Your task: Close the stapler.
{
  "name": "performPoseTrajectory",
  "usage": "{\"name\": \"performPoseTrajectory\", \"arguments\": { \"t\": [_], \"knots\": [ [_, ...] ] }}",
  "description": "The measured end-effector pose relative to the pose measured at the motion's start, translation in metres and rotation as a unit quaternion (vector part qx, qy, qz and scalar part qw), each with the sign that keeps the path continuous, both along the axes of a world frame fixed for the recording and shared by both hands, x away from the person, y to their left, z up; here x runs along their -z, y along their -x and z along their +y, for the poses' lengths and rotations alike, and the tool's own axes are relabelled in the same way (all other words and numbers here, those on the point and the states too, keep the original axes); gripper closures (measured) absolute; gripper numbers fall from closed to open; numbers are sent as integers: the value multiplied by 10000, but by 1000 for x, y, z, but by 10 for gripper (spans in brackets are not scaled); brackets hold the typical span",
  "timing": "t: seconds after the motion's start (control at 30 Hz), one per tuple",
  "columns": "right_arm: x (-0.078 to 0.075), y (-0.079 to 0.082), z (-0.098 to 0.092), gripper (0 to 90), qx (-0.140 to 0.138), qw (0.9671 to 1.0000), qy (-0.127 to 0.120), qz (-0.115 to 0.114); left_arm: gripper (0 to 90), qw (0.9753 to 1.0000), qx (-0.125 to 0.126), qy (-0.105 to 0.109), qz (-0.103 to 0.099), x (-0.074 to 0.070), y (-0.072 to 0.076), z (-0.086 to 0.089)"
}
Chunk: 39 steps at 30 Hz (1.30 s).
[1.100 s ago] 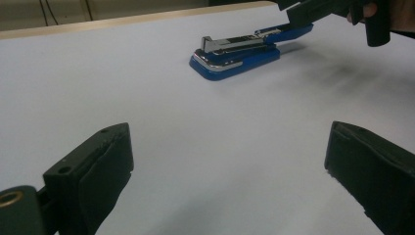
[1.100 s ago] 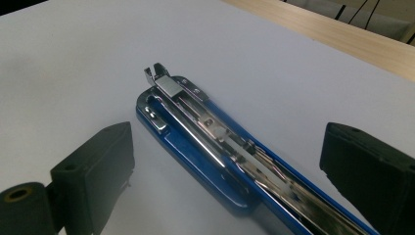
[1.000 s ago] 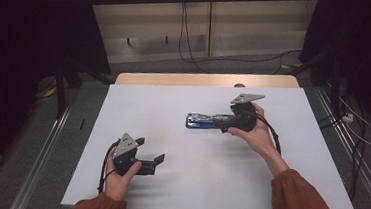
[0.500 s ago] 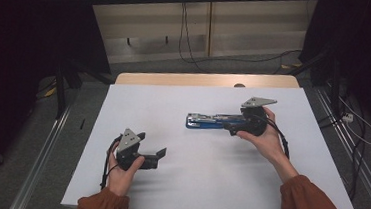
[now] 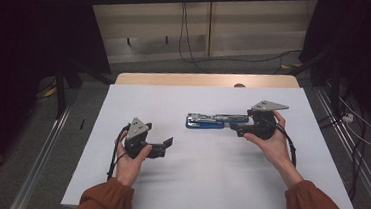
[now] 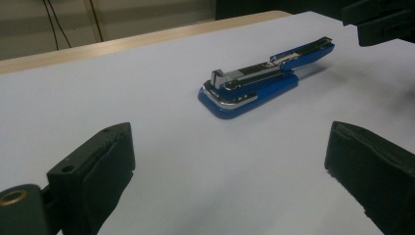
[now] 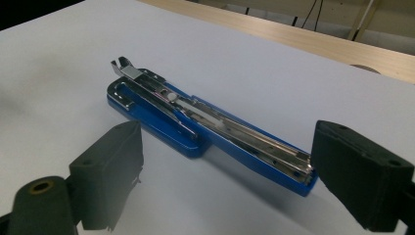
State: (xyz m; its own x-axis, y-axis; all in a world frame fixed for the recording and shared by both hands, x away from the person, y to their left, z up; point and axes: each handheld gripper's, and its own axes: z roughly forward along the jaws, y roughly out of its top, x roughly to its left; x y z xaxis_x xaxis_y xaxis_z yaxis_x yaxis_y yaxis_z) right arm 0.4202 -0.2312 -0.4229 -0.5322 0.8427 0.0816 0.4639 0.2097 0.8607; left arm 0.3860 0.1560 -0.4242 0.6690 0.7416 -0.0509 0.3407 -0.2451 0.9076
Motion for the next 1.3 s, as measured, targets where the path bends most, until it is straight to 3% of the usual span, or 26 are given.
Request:
{"name": "performPoseTrajectory", "arguments": {
  "t": [0.2, 0.3, 0.43, 0.5, 0.57, 0.67, 0.8, 0.87, 0.93, 1.03, 1.23, 1.3],
  "knots": [
    [2, 6, -7, 124, 50, 10000, 25, 21, 55, 10000, 21, 18, 6, 1, -10, -4],
    [3, 10, -11, 154, 128, 9998, -170, 66, 63, 10000, 62, -26, 65, 3, -18, -6],
    [3, 13, -13, 159, 103, 9999, -101, 90, 64, 9999, 92, -57, 81, 4, -24, -10],
    [4, 14, -15, 163, 106, 9997, -201, 120, 64, 9999, 106, -11, 31, 5, -28, -12],
    [5, 15, -17, 163, 118, 9998, -145, 117, 70, 10000, 54, 37, -72, 6, -32, -13],
    [6, 18, -20, 200, 98, 9997, -133, 153, 86, 9998, 139, -115, 94, 5, -41, -16],
    [6, 20, -25, 205, 121, 9997, -85, 188, 86, 10000, -26, 45, -81, 4, -46, -21],
    [7, 21, -27, 210, 102, 9997, 10, 223, 85, 9999, 87, -95, -25, 1, -51, -26],
    [9, 21, -28, 222, 79, 9996, -42, 282, 85, 9997, 196, -78, -154, -1, -55, -31],
    [10, 21, -29, 230, 91, 9993, 72, 366, 85, 9998, 198, -13, -68, -4, -62, -37],
    [12, 20, -29, 289, 72, 9991, -38, 418, 75, 9998, 194, -52, 18, -2, -70, -50],
    [13, 20, -28, 347, 44, 9992, -42, 402, 72, 9997, 209, 16, 111, 1, -70, -53]
  ]
}}
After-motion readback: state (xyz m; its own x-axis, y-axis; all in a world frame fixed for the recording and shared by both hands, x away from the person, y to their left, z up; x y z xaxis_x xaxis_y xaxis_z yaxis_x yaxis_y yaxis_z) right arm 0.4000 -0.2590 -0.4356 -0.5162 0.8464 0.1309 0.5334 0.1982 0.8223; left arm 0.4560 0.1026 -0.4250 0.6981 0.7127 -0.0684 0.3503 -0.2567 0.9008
